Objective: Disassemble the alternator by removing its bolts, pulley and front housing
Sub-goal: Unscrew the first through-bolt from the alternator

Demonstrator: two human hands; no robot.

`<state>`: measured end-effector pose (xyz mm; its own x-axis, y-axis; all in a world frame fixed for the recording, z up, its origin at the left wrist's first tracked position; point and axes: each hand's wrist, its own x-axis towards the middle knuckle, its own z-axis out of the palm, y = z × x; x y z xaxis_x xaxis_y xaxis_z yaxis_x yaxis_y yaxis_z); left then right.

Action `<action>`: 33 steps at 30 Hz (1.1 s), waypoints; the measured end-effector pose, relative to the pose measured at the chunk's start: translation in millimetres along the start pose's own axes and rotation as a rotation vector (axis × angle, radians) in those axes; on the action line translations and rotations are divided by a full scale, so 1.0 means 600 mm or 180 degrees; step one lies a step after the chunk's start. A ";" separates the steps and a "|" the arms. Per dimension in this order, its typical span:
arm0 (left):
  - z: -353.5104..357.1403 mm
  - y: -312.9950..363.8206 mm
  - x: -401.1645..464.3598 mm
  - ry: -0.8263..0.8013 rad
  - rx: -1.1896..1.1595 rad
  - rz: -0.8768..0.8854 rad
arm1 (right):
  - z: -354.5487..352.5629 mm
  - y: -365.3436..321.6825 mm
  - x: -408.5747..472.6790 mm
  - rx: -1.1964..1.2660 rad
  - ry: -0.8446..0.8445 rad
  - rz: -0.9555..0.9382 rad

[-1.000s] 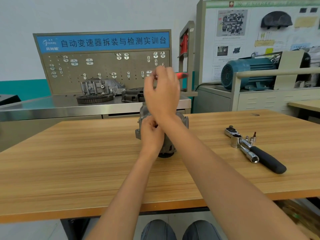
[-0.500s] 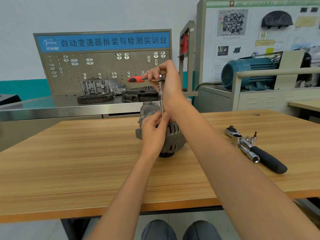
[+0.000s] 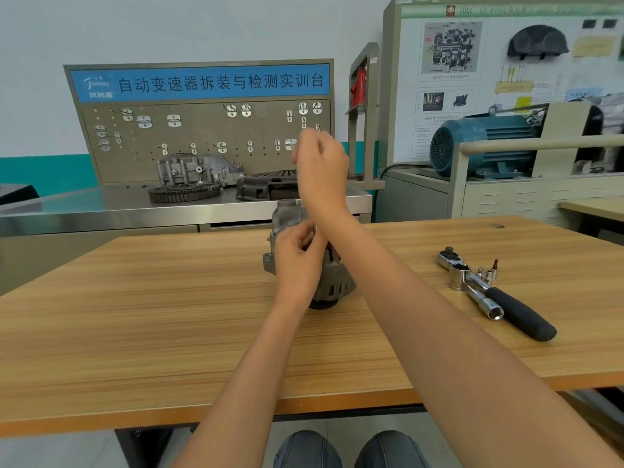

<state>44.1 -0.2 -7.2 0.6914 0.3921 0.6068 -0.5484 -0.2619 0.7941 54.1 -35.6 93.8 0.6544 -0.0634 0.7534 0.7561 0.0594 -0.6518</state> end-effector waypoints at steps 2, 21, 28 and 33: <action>0.000 0.000 -0.001 -0.0056 -0.0040 0.0086 | -0.007 -0.006 0.009 0.0590 -0.0225 0.0460; -0.002 0.000 0.002 0.0019 0.0010 -0.0229 | 0.008 -0.001 -0.003 -0.0215 0.0096 -0.0261; -0.006 0.009 -0.003 -0.0202 0.0021 0.0045 | -0.018 -0.008 0.022 0.1347 -0.0501 0.0930; -0.007 0.009 -0.001 -0.0057 0.0024 -0.0177 | 0.001 0.007 -0.010 -0.0168 -0.0052 -0.0269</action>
<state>38.6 1.8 -3.4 0.7291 0.3904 0.5622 -0.5054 -0.2467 0.8268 53.6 -34.5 86.6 0.5886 -0.0496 0.8069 0.8080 0.0020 -0.5892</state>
